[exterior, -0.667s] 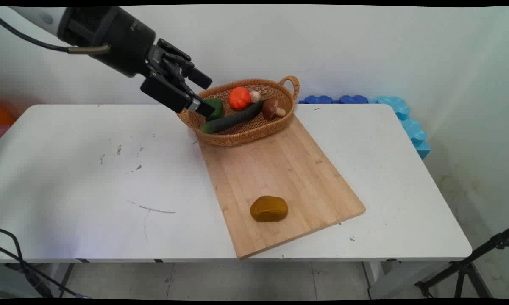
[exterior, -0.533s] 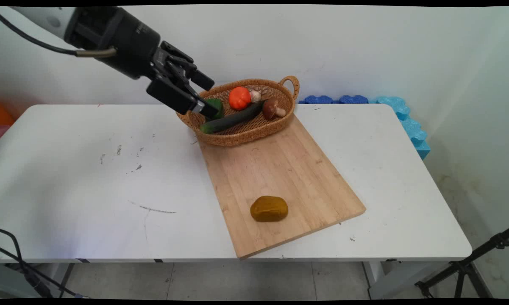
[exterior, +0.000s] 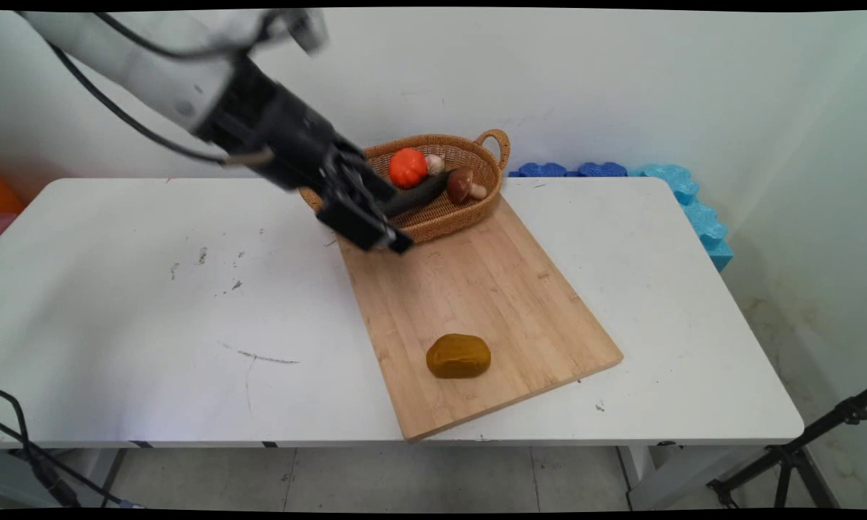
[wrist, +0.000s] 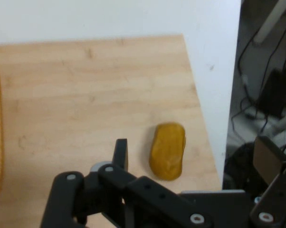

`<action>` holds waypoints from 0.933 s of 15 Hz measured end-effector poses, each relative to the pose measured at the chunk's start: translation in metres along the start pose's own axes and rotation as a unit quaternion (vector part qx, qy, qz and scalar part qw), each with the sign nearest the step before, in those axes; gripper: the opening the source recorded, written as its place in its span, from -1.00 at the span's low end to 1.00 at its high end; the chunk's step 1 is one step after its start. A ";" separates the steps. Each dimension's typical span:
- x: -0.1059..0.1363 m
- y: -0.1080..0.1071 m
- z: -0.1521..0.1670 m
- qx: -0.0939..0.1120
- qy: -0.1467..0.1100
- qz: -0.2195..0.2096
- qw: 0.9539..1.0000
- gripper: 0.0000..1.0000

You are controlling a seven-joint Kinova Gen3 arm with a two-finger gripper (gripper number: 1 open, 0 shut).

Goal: Pick up the potato from the cutting board

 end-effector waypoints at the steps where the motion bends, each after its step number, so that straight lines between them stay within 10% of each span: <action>1: -0.001 0.002 0.011 0.004 -0.010 0.000 1.000 1.00; 14: -0.018 0.013 0.153 0.040 -0.111 -0.015 0.993 1.00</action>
